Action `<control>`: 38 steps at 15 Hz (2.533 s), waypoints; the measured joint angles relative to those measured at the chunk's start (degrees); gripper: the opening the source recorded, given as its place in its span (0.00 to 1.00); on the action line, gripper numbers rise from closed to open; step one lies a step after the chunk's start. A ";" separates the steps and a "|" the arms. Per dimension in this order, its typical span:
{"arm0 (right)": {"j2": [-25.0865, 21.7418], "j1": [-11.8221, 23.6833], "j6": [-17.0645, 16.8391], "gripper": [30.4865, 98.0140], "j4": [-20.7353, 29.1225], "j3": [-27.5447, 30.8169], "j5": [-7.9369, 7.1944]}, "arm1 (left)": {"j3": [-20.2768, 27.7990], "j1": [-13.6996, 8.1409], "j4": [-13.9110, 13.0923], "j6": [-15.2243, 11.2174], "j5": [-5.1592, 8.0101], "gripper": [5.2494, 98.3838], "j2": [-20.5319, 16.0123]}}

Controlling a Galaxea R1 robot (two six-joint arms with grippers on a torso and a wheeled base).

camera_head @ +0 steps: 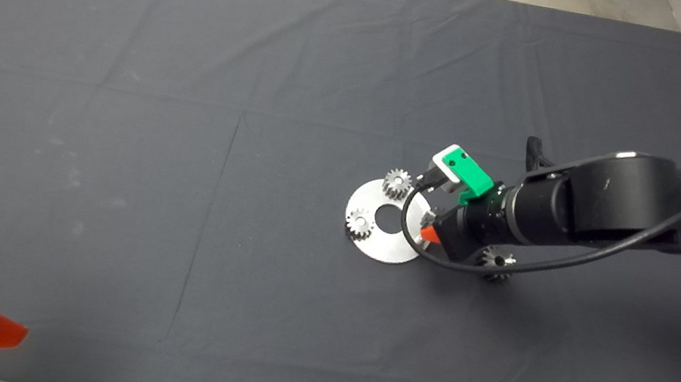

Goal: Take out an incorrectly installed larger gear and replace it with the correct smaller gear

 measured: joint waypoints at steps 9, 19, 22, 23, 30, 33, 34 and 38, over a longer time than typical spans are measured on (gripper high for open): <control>0.10 -0.99 0.00 0.15 -0.01 -0.09 -0.18 | 0.00 0.00 0.01 0.00 0.00 1.00 -0.02; 0.94 -2.84 0.16 0.15 -1.11 -1.45 -0.21 | 0.00 0.00 0.01 0.00 0.00 1.00 -0.04; 0.98 -3.06 0.16 0.15 -1.46 -1.78 -0.24 | 0.00 0.00 0.01 0.00 0.00 1.00 -0.13; 1.01 -3.09 0.16 0.15 -1.63 -1.89 -0.24 | 0.00 0.00 0.01 0.00 0.00 1.00 -0.15; 1.26 -3.39 0.63 0.15 -3.69 -2.94 -0.02 | 0.00 0.00 0.01 0.00 0.00 1.00 -0.15; 2.22 -3.41 0.68 0.15 -4.05 -3.50 -0.22 | 0.00 0.00 0.01 0.00 0.00 1.00 -0.15; 2.55 -3.48 0.71 0.15 -4.06 -3.52 -0.58 | 0.00 0.00 0.01 0.00 0.00 1.00 -0.15; 2.79 -3.50 1.21 0.15 -4.22 -3.52 -0.66 | 0.00 0.00 0.01 0.00 0.00 1.00 -0.16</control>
